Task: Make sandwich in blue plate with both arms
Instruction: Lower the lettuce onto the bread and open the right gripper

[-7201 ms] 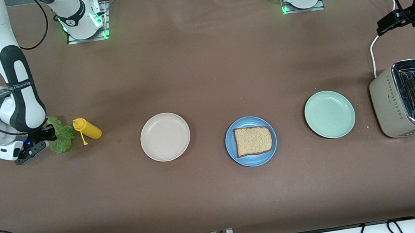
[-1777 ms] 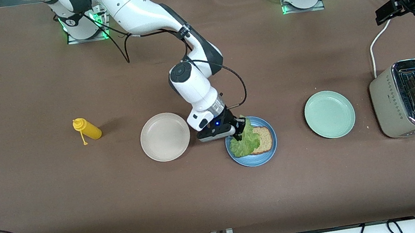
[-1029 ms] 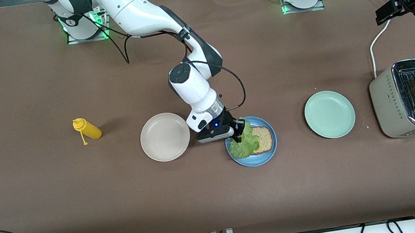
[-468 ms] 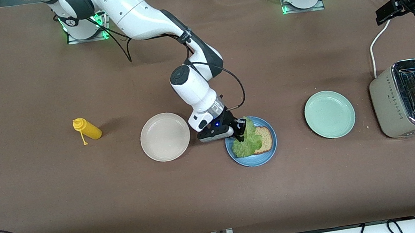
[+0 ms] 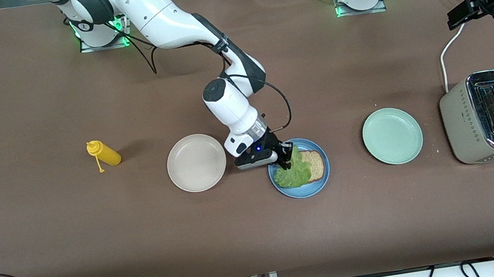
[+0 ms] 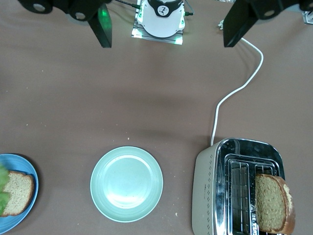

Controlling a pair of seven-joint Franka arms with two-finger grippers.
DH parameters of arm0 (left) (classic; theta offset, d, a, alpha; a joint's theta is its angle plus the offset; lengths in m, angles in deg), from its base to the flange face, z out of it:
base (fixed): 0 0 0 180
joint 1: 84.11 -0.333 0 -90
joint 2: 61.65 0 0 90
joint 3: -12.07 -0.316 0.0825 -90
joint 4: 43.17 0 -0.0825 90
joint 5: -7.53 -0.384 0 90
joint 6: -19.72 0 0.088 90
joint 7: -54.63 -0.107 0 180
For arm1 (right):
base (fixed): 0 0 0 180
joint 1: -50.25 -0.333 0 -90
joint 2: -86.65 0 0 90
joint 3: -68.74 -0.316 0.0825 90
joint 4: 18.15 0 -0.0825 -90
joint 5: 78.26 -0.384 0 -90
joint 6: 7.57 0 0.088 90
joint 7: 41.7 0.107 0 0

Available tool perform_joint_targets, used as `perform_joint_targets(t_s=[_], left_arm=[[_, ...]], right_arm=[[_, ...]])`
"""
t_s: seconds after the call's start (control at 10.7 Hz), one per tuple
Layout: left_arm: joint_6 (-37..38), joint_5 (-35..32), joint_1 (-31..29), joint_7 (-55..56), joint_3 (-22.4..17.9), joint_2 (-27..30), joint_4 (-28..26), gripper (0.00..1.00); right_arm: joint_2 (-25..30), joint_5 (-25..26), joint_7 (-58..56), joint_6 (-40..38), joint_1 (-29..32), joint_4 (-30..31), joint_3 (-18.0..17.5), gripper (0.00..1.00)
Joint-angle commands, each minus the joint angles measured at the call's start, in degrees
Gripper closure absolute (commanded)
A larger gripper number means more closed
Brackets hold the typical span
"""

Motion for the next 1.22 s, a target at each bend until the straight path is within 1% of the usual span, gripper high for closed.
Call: perform_joint_targets(t_s=[0.0,0.09,0.28,0.47,0.56,0.65,0.75,0.84,0.94,1.12], left_arm=[[1.4,-1.6,-0.1,0.2,0.2,-0.9,2.0,0.0],[1.4,-1.6,-0.2,0.1,0.2,-0.9,2.1,0.0],[1.4,-1.6,-0.1,0.1,0.2,-0.9,2.1,0.0],[1.4,-1.6,-0.2,0.1,0.2,-0.9,2.1,0.0],[1.4,-1.6,-0.1,0.1,0.2,-0.9,2.0,0.0],[1.4,-1.5,-0.2,0.1,0.2,-0.9,2.0,0.0],[1.4,-1.5,-0.1,0.1,0.2,-0.9,2.0,0.0],[1.4,-1.6,-0.2,0.1,0.2,-0.9,2.0,0.0],[1.4,-1.6,-0.2,0.2,0.2,-0.9,2.0,0.0],[1.4,-1.7,0.1,0.2,0.2,-0.9,2.1,0.0]], right_arm=[[-1.4,-0.8,0.1,0.5,0.6,-2.7,-0.9,0.53],[-1.4,-0.9,0.1,0.5,0.6,-2.7,-0.9,0.49],[-0.9,-0.9,0.5,-0.5,0.6,-2.7,-0.9,0.45],[1.2,-0.8,1.1,-6.0,0.5,-2.6,-0.3,0.44],[3.3,-0.7,1.3,-9.9,0.5,-2.5,-0.2,0.41],[6.3,-0.7,1.4,-14.1,0.4,-1.7,0.5,0.32],[9.6,-0.7,1.5,-18.4,0.3,0.6,1.7,0.2],[13.4,-0.5,1.2,-20.8,0.3,3.5,1.9,0.0],[17.4,-0.1,0.6,-23.7,0.3,6.7,2.4,0.0],[23.2,0.1,-1.5,-32.9,0.3,9.7,5.0,0.0]])
